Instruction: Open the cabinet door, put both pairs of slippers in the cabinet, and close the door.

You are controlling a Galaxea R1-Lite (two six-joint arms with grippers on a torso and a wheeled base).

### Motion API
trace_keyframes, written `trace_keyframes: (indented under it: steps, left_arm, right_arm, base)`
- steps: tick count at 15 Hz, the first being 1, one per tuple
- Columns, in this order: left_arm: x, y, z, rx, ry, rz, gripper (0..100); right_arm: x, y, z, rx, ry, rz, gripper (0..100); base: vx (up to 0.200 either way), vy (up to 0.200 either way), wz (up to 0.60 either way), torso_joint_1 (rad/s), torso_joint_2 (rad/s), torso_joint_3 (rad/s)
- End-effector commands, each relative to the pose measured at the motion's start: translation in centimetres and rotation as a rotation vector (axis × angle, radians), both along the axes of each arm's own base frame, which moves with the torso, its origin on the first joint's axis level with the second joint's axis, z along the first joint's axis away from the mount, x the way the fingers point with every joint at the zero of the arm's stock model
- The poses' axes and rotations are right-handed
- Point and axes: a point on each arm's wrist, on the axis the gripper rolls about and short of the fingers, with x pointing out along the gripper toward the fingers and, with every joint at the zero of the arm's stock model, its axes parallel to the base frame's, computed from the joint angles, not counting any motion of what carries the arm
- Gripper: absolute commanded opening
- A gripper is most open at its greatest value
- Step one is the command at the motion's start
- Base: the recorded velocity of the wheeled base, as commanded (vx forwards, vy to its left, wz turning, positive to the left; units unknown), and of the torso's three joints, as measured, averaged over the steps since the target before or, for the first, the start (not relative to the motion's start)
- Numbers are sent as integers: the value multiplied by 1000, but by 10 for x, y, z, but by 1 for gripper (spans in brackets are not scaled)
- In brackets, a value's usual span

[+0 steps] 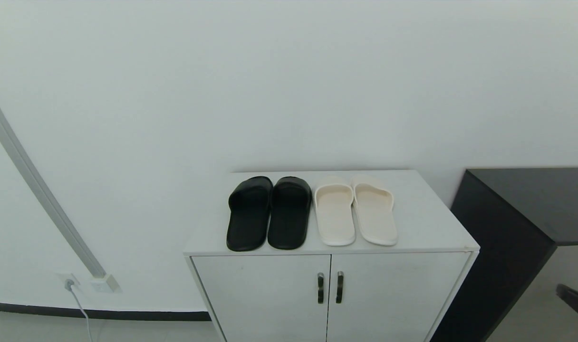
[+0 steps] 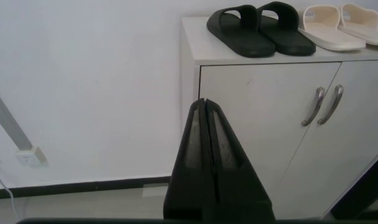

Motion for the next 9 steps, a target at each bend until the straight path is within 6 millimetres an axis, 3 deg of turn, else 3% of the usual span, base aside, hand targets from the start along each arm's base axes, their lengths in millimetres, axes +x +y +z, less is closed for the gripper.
trace_keyframes:
  steps: [1, 5, 9]
  left_arm:
    - [0, 0, 0, 0, 2, 1, 0]
    - [0, 0, 0, 1, 2, -1, 0]
    - [0, 0, 0, 0, 2, -1, 0]
  right_arm:
    - [39, 34, 12, 15, 93, 76, 100]
    - [65, 83, 26, 23, 118, 104, 100]
    - [101, 130, 22, 10, 98, 90, 100]
  base:
    - [0, 0, 0, 0, 0, 0]
    - [0, 0, 0, 0, 0, 0]
    - [0, 0, 0, 0, 0, 0]
